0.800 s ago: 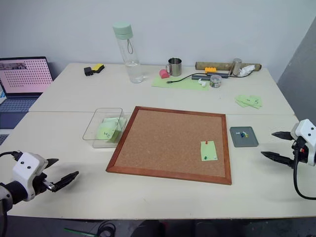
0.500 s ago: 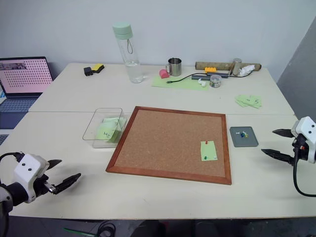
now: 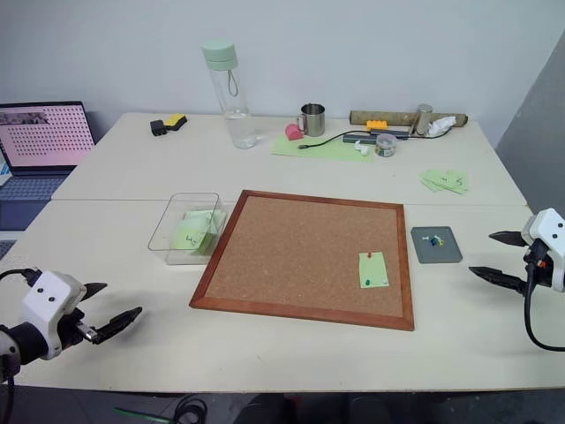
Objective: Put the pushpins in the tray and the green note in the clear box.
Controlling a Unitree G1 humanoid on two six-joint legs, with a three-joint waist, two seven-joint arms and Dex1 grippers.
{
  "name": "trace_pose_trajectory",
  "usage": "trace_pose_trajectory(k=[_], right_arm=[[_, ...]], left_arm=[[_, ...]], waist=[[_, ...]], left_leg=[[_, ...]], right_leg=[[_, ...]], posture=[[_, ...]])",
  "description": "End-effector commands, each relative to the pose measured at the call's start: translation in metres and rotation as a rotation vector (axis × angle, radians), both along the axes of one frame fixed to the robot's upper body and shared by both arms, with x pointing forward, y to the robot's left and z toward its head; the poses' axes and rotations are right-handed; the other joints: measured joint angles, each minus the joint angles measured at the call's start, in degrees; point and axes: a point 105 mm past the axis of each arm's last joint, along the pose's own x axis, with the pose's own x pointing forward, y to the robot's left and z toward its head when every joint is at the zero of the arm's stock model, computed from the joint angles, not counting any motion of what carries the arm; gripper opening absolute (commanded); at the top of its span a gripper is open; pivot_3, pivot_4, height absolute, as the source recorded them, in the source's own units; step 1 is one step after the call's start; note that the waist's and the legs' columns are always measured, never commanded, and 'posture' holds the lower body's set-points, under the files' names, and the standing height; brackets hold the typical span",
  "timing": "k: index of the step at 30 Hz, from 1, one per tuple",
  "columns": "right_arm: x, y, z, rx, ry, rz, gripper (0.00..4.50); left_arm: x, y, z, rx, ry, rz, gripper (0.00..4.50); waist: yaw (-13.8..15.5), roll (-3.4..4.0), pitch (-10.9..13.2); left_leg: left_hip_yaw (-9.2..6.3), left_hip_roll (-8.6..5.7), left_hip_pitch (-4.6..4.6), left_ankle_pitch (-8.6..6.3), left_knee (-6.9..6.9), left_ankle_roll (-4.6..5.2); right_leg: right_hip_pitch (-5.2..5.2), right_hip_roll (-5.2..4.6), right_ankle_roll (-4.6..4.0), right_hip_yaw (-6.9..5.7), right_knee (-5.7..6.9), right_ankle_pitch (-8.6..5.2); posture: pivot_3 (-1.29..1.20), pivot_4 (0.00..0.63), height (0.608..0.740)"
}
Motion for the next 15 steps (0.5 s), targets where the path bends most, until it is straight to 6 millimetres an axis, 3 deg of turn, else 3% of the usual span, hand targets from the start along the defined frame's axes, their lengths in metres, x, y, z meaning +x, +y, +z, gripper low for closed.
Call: trace_pose_trajectory(k=[1,7,12,15], right_arm=[[-0.002,0.001,0.009,-0.006,-0.03,0.012,4.5],[-0.003,0.002,0.008,-0.004,-0.036,0.008,4.5],[-0.006,0.008,0.008,0.009,-0.038,0.018,4.5],[-0.008,0.019,0.012,0.028,-0.045,0.046,4.5]], left_arm=[[0.005,0.004,0.009,-0.005,-0.03,0.02,4.49],[0.012,0.0,0.016,-0.043,-0.064,0.015,4.49],[0.03,-0.023,0.033,-0.057,-0.103,-0.071,3.54],[0.044,-0.066,0.046,-0.093,-0.127,-0.222,2.88]], waist=[[0.0,0.0,0.0],[0.0,0.0,0.0],[0.2,0.0,0.0],[0.4,-0.01,0.0]], left_leg=[[0.0,0.0,0.0,0.0,0.0,0.0],[0.0,0.0,0.0,0.0,0.0,0.0],[-0.02,0.0,-0.01,0.0,0.01,0.0],[-0.03,-0.01,-0.04,0.0,0.04,0.0]], right_leg=[[0.0,0.0,0.0,0.01,0.0,0.0],[0.0,0.0,0.0,0.01,0.01,0.0],[0.0,0.0,0.0,-0.02,0.01,0.0],[0.0,0.0,0.01,-0.02,0.02,0.01]], posture=[[0.0,0.15,0.74],[0.0,0.15,0.74],[0.0,0.15,0.74],[0.0,0.15,0.74]])
